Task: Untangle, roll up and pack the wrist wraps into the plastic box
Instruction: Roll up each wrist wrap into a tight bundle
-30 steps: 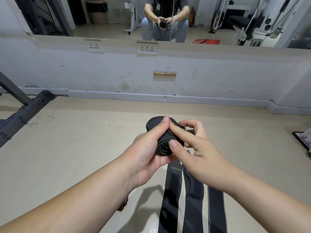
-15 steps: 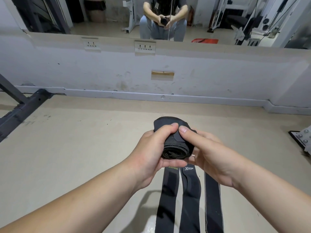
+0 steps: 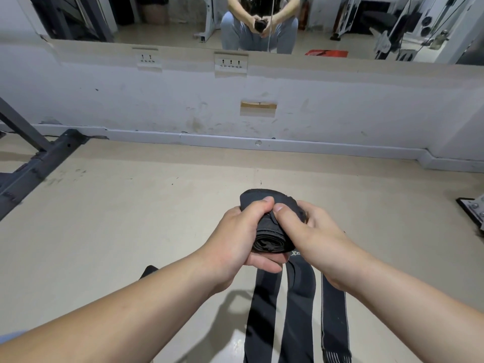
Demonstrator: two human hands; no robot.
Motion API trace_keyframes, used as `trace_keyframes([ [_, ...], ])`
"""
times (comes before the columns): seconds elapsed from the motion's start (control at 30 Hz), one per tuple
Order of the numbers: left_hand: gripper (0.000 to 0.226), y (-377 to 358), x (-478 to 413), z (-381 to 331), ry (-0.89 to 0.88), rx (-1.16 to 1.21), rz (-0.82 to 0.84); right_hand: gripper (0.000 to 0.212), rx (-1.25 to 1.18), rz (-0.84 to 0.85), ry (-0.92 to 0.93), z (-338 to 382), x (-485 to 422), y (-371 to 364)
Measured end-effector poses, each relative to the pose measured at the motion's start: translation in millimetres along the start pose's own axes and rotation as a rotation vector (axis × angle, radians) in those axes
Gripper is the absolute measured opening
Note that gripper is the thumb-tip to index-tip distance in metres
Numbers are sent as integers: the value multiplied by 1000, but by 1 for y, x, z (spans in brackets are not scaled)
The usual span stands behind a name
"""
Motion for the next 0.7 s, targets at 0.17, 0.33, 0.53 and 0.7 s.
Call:
trace_keyframes([
  [0.17,57,19,1,26,107,-79,-75,54,122,99,-85,-15,3,-16],
  [0.33,47,39,-1,44,141,-167,-152,54,320,176,-221,-39,2,-24],
  [0.53,48,84,1,82,279,-291,-188,55,413,227,-312,-62,-3,-53],
  [0.7,72,142,10,169,521,-505,-288,63,704,457,-444,-107,-23,-94],
])
Point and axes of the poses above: each hand's wrist, its own x-axis away from the middle knuckle, its own y-axis out of the back of the hand, z = x × y, the point moved 9 cm from there along -x, towards the middle knuckle, and after that the axes turned 6 degrees about z, right-handed, at the moved point
